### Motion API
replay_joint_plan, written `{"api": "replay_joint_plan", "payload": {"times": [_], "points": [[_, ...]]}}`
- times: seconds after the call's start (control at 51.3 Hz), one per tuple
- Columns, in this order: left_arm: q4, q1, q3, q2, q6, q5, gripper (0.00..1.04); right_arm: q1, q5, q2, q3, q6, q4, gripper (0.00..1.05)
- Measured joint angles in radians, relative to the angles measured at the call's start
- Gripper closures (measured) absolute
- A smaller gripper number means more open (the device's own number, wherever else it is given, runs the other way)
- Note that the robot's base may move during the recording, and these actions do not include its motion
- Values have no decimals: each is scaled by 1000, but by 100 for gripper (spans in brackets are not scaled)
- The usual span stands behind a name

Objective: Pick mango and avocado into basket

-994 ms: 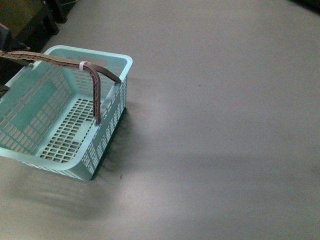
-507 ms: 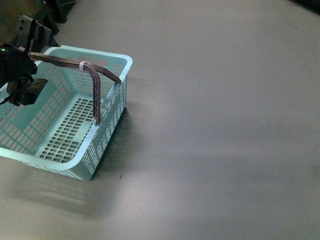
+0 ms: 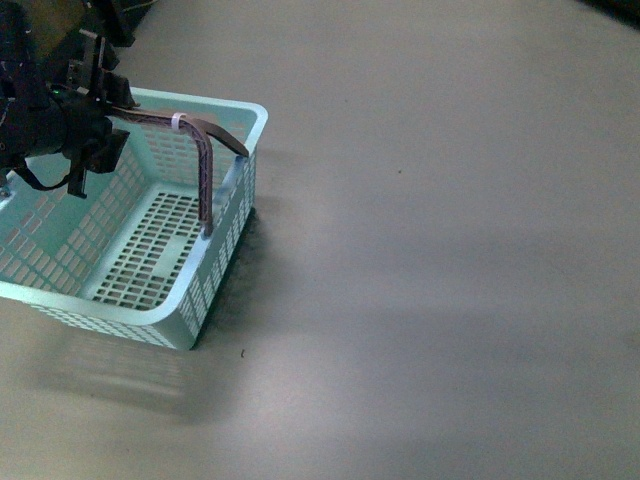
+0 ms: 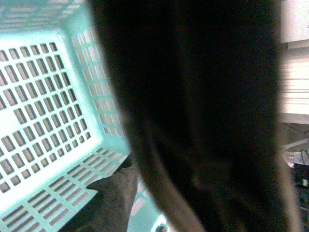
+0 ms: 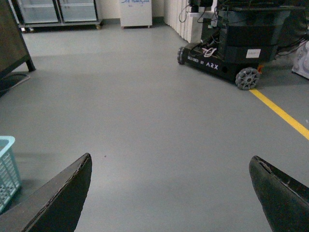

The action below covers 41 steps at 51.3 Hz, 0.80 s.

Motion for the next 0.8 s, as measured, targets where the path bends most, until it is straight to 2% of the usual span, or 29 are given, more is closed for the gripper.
{"api": "replay_joint_plan", "payload": {"times": [0.253,0.526,0.799], "points": [[8,-3,-43,-50,-110,-19,99,0,0,0,0,0,0,9],[38,2,-285,-217,-128,-23,100,0,0,0,0,0,0,9],[-9,46,-576,-583,-153,-17,101,0,0,0,0,0,0,9]]}}
